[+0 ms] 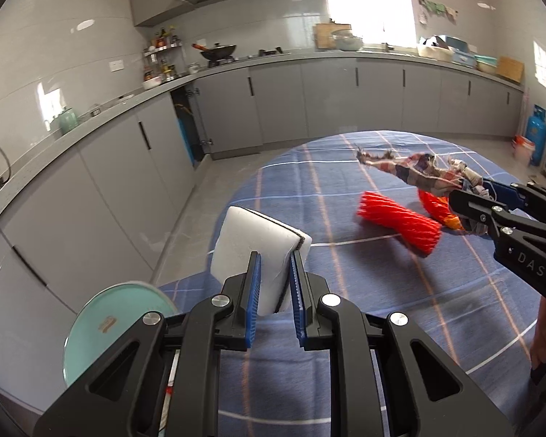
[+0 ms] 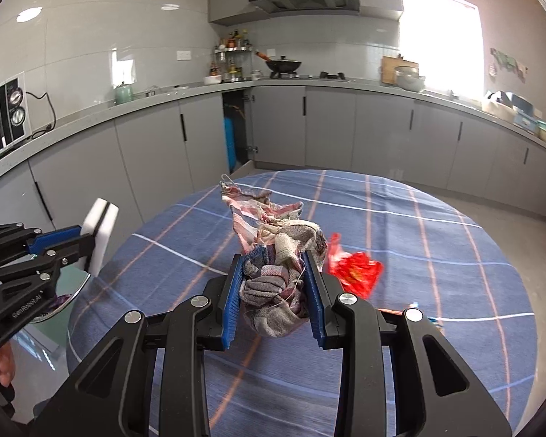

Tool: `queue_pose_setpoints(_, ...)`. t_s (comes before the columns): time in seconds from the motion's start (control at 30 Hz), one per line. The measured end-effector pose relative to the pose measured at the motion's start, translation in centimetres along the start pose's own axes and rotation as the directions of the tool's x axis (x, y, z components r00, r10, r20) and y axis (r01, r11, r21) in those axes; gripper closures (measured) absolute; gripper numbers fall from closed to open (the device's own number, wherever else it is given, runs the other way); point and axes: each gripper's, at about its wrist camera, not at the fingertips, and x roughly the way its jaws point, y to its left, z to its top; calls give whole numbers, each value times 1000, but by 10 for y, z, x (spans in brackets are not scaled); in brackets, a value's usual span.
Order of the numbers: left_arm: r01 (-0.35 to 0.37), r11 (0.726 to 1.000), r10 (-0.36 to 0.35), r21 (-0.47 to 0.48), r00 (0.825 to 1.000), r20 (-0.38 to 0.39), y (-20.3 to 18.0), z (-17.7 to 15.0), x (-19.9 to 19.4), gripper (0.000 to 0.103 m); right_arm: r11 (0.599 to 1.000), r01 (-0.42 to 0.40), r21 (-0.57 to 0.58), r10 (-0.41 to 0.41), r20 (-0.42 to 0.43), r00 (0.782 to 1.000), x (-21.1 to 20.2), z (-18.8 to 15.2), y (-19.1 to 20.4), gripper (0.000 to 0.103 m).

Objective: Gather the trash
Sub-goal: 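Close the left tool on the white sponge and lift it, then carry the sponge with the left tool while the right tool carries the rag over the bin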

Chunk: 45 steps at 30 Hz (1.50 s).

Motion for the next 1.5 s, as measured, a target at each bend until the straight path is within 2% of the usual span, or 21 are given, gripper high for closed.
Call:
queue_pose_setpoints(0.33, -29, 999, 30, -40, 999, 15, 28, -15, -21, 86, 997, -63, -39, 63, -1, 998, 13, 10, 37, 71)
queue_pose_setpoints(0.7, -111, 989, 116, -95, 992, 47, 74, -25, -47, 86, 988, -121, -99, 123, 19, 992, 11, 22, 81, 71)
queue_pose_setpoints(1.03, -179, 975, 186, -129, 982, 42, 113, -39, -64, 86, 970, -178, -163, 185, 26, 982, 11, 30, 126, 71)
queue_pose_setpoints(1.5, -229, 958, 237, -170, 971, 23, 148, -54, -72, 86, 940, -238, -245, 249, 12, 969, 14, 31, 174, 71)
